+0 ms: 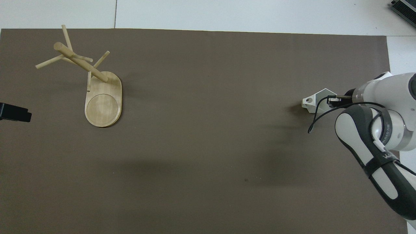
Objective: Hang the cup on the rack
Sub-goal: 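Reach the right gripper to the white cup and grasp its base, then lift the white cup with the right gripper toward the wooden rack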
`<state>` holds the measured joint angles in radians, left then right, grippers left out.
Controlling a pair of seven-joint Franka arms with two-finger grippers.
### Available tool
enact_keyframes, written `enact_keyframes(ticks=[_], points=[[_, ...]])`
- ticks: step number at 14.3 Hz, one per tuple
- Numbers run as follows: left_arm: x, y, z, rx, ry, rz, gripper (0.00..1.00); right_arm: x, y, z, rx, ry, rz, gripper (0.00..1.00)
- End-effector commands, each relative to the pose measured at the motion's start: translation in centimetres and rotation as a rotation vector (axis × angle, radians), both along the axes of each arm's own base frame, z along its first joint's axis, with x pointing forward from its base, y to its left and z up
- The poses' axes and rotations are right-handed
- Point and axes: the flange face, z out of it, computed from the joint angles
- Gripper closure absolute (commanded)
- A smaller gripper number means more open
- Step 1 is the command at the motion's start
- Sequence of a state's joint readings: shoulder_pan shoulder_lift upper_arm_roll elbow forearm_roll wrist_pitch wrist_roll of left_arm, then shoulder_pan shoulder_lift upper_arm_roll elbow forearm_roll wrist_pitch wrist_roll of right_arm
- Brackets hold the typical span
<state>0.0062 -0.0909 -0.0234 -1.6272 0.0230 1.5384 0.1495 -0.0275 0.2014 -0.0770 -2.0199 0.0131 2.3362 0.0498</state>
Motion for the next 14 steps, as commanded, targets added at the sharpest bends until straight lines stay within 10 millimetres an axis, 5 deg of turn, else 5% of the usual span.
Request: enact_keyframes(ticks=[1, 7, 9, 14], points=[[-0.4, 0.2, 0.6, 0.017, 0.001, 0.013, 0.0, 0.1, 1.3, 0.7, 0.014, -0.007, 0.001, 1.0], [-0.4, 0.3, 0.6, 0.017, 0.002, 0.013, 0.0, 3.0, 6.0, 8.2, 0.488, -0.059, -0.177, 1.0], [-0.5, 0.1, 0.6, 0.017, 0.003, 0.01, 0.0, 3.7, 9.8, 10.5, 0.564, -0.083, -0.129, 1.0], [-0.4, 0.1, 0.6, 0.017, 0.002, 0.001, 0.0, 3.8, 15.0, 12.9, 0.866, -0.116, -0.019, 1.0]])
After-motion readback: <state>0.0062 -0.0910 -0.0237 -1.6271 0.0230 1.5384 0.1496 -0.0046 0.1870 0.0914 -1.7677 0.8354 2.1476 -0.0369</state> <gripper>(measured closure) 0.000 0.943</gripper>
